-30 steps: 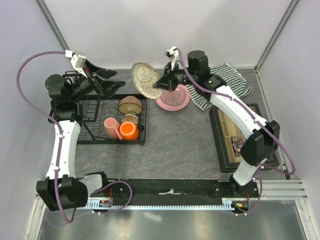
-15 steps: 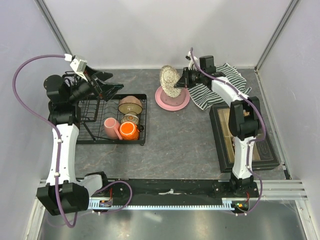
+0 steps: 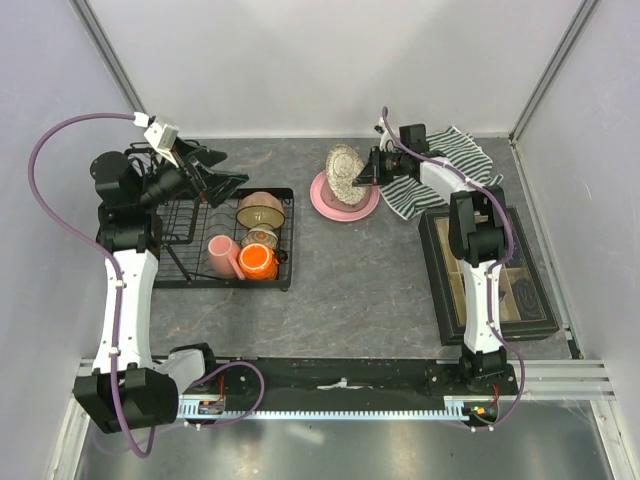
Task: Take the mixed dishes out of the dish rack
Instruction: Place the plate at the center of the board.
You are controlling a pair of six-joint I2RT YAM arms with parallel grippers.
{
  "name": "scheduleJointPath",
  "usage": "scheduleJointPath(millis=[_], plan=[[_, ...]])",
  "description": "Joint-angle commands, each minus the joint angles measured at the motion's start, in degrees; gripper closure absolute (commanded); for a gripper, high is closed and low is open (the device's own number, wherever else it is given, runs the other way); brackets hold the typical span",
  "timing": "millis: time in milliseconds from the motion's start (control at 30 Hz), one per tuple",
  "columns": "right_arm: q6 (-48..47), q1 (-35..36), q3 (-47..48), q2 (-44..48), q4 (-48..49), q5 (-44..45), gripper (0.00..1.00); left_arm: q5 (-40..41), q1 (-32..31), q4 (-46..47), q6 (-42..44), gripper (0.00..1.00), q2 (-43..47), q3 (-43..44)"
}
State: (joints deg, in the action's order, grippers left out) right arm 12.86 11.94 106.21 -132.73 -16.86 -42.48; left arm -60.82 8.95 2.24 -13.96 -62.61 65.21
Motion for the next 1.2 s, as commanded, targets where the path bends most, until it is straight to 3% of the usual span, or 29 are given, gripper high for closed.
scheduleJointPath(millis=[0,600,1167], plan=[[0.58,-0.87,3.3,-0.51,2.98,-4.01,1.0,-2.02,0.37,-0.04,2.62,0.01,0.82,0.0],[2.34,-1.57,0.66,-2.01,3.06,-10.78,0.97,-3.25,0.37,-1.8,4.64,0.01,1.61,-1.49],[2.52,-1.57,1.45,-4.56,2.98,-12.63,0.76,-3.52,0.37,-1.89,4.73,0.01,1.53,-1.84]])
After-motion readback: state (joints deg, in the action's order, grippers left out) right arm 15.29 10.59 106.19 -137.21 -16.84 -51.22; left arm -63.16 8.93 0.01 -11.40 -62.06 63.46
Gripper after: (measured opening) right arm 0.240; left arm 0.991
